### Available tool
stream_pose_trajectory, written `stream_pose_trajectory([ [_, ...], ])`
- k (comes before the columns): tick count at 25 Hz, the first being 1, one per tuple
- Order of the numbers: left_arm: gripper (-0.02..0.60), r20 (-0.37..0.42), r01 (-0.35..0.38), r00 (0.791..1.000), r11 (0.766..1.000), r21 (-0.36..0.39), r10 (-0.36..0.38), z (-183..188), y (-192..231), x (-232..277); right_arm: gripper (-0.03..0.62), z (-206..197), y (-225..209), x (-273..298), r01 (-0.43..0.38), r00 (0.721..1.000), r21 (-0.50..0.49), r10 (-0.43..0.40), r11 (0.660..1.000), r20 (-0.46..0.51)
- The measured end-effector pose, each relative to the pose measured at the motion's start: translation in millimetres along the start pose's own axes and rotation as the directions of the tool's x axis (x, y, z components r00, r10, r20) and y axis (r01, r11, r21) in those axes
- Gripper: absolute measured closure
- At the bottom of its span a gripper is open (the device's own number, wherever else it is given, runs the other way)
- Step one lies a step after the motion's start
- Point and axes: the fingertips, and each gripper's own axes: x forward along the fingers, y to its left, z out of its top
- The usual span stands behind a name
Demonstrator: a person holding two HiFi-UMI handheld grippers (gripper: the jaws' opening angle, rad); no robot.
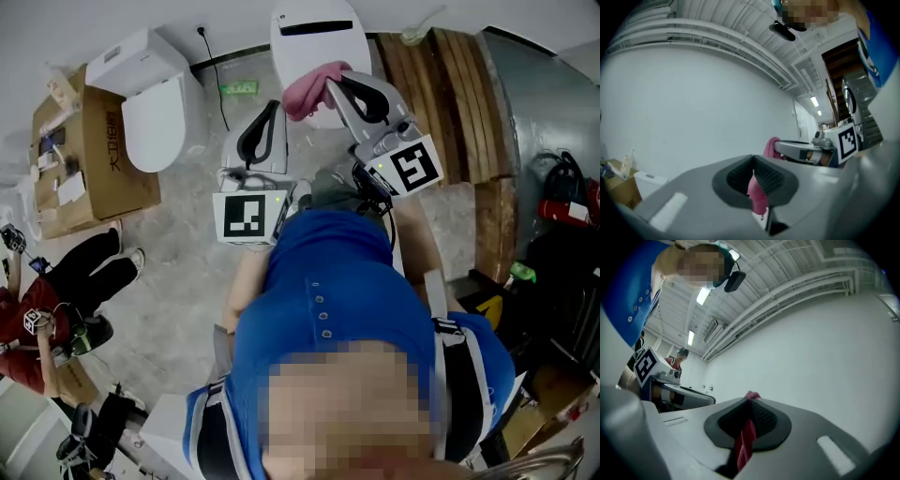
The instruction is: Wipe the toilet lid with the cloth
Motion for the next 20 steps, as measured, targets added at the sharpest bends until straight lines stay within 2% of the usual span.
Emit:
stream_pose_trajectory([
  [5, 0.580, 0.009, -0.037, 0.999, 0.999, -0.020, 0.037, -0.8, -27.3, -0.1, 0.583, 2.3, -27.7, -28.2, -0.035, 0.998, 0.073, 0.031, 0.997, 0.048],
  [13, 0.580, -0.031, -0.066, 0.997, 0.997, -0.043, 0.064, -21.8, -83.3, -1.3, 0.583, -16.1, -64.4, -79.2, 0.064, 0.998, 0.104, -0.064, 0.993, -0.004],
  [20, 0.580, -0.044, -0.107, 0.993, 0.993, -0.053, 0.105, -29.4, -101.1, -11.8, 0.583, -21.0, -64.2, -90.1, 0.051, 0.999, 0.119, -0.050, 0.992, -0.011],
])
